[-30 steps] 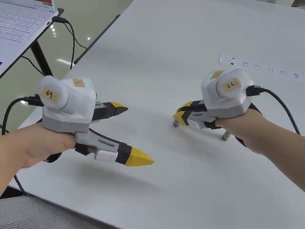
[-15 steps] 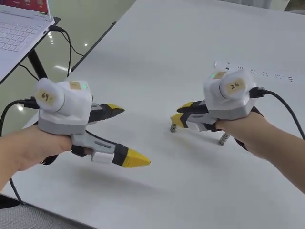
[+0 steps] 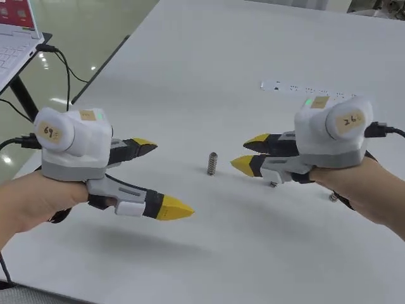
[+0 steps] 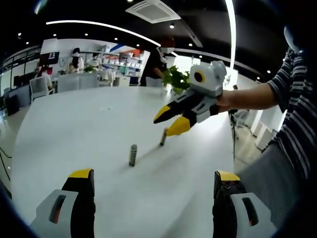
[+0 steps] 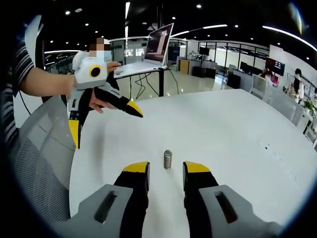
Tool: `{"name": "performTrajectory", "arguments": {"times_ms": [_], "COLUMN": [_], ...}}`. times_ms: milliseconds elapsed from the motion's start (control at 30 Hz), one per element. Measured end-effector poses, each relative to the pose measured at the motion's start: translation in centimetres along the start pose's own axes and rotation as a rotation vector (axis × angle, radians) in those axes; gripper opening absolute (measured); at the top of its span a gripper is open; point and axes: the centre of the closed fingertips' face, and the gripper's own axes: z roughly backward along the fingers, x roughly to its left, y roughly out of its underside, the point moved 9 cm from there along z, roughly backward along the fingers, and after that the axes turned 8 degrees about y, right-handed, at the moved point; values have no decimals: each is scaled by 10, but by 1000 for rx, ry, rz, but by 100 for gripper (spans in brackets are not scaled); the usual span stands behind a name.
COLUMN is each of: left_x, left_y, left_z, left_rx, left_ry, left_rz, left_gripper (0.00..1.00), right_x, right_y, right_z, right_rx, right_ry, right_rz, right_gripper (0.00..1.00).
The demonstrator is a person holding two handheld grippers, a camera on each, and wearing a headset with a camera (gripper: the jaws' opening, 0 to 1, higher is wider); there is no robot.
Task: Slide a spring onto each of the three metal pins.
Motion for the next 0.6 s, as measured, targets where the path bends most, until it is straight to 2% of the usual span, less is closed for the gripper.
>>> {"name": "performTrajectory", "arguments": {"times_ms": [133,367,600], "left_x": [0,-5,-9], "left_y": [-1,-4,-6], "left_z": [1,-3,-5], "left_rx": [-10,-14,-21], "left_ry": [4,22,35], "left_rz": [-1,-22,-29], "left_gripper": [98,98,98], "right_x": [3,0,3], "right_y": [9,27,44], "right_z": [16,47,71], "right_rx": [3,-15,-18], "right_ry": [3,47,64], "right_rz": [6,-48,-80], "right_gripper": [28,33,42]}}
